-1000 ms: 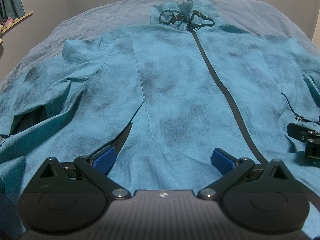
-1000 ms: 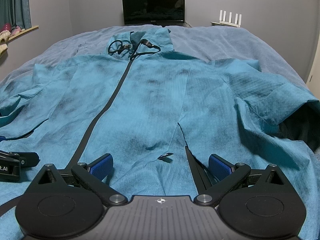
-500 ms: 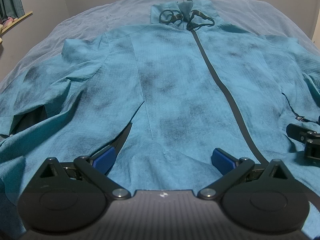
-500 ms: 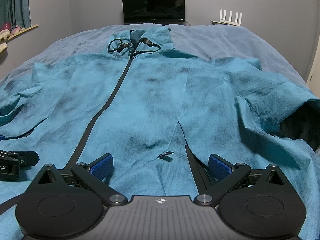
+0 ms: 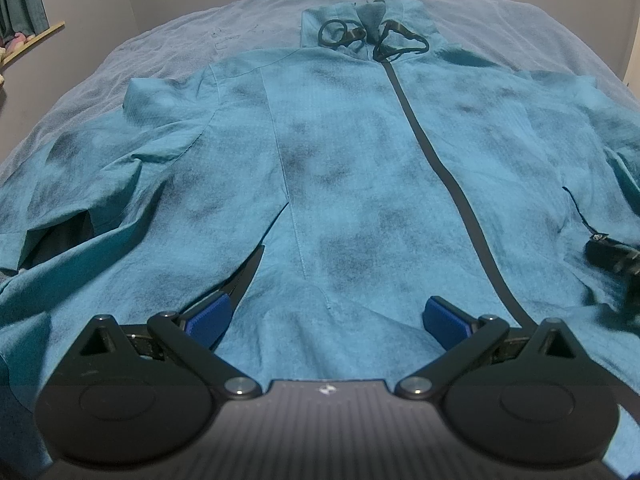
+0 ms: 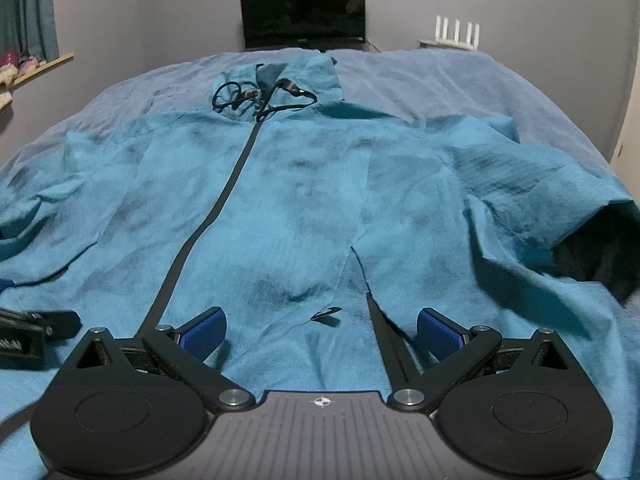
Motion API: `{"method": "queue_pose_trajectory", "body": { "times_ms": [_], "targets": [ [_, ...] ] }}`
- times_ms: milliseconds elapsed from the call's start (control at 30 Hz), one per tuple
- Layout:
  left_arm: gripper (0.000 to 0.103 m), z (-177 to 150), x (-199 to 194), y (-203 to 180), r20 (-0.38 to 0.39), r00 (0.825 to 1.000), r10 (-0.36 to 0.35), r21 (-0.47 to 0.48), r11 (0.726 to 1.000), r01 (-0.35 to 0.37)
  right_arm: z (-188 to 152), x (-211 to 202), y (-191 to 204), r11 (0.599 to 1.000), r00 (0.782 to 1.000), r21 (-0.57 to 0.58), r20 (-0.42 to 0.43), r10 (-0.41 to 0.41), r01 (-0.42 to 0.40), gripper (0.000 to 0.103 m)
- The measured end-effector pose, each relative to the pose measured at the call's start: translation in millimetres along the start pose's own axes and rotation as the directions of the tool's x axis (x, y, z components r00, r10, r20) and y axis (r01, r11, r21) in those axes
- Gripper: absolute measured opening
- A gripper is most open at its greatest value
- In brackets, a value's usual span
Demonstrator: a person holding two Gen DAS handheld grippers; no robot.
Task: Fold large clothes
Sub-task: 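Grasp the jacket sleeve cuff with the right gripper and lift it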
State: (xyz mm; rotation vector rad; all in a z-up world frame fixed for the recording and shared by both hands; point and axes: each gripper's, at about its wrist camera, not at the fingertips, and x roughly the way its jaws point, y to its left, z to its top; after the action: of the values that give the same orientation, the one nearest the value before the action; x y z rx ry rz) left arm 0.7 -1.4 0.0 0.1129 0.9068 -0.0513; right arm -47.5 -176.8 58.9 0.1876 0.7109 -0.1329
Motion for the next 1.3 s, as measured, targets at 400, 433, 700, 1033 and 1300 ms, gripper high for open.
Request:
{"method": "queue_pose_trajectory", "body": {
  "times_ms": [400,433,700,1033,1300],
  "targets": [
    [0.103,54,-42,19,0.336,0.931,-0.139,0.019,0.99,0.141,42,-57,-80,0.964,0.959,0.184,0.172,-0.225,0.193,0.103],
    [0.103,58,-40,18,0.343,0.928,-0.149,0.033,0.989,0.146,44,-58,-90,0.958,0.965,0.216,0.141,-0.221,0.188,0.103],
    [0.103,44,9,5,0.208,0.968,-0.139,0.04,0.99,0.133,27,-72,-212,0.824,0.979,0.565,0.145,-0.144,0.038,0.097],
    [0.103,33,42,13,0.1,0.98,-0.17,0.052,0.985,0.165,21,-3,-318,0.557,0.988,0.825,-0.013,-0.155,0.098,0.065],
    [0.103,40,64,28,0.036,0.975,-0.219,-0.072,0.972,0.222,31,25,-374,0.522,0.946,0.841,0.04,-0.321,0.142,0.038]
  ]
}}
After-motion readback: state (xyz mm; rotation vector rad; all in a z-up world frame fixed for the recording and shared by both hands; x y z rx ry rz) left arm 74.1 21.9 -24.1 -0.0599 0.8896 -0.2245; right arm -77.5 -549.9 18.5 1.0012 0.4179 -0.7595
